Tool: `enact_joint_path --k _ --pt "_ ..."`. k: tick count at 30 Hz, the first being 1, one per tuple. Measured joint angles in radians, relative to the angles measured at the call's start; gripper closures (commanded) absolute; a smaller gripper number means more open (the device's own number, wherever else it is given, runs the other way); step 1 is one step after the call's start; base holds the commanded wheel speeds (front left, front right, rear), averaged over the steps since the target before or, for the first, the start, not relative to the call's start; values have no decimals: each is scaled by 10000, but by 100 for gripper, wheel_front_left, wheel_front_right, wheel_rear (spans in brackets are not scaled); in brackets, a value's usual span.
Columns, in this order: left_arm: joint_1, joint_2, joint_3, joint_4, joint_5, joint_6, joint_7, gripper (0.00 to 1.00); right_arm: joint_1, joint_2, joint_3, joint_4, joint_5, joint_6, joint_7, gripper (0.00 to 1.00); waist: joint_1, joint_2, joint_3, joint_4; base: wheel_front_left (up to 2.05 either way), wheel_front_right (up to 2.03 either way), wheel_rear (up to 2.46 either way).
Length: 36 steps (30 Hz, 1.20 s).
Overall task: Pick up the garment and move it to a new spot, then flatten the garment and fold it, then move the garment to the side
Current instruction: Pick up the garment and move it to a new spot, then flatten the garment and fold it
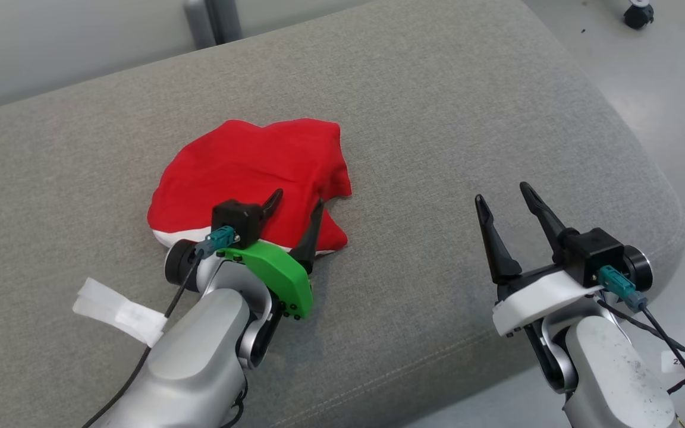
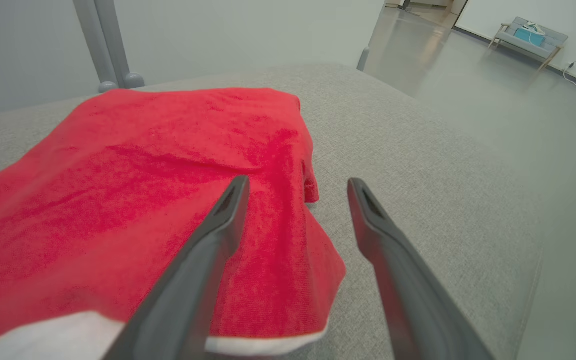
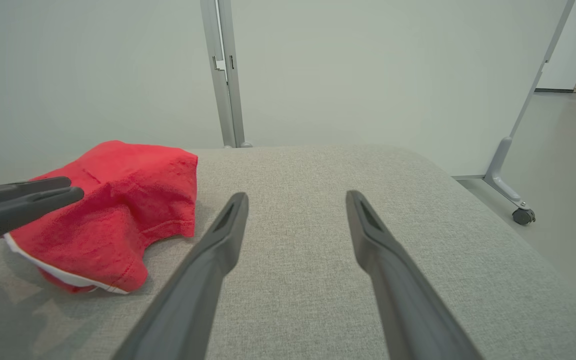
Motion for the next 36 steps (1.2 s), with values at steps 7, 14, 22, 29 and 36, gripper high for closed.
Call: enact_joint_path --k 7,14,22,29,36 --pt "-1 -4 711 564 -437 393 -42 0 76 -13 -102 35 36 0 0 0 0 0 -194 645 0 0 0" --pt "12 10 1580 1676 -535 516 -79 0 176 -12 -40 42 33 13 0 0 0 0 -359 1228 0 0 0" --pt "304 2 3122 2397 -2295 598 15 0 175 -40 81 115 -25 171 0 0 0 0 -383 1363 0 0 0" --pt "354 -29 3519 2479 -3260 520 558 0 164 -46 92 123 -56 186 0 0 0 0 -230 1166 0 0 0" --pt "277 -46 3954 2098 -4897 138 959 0 150 -46 21 123 -58 182 0 0 0 0 -65 939 0 0 0"
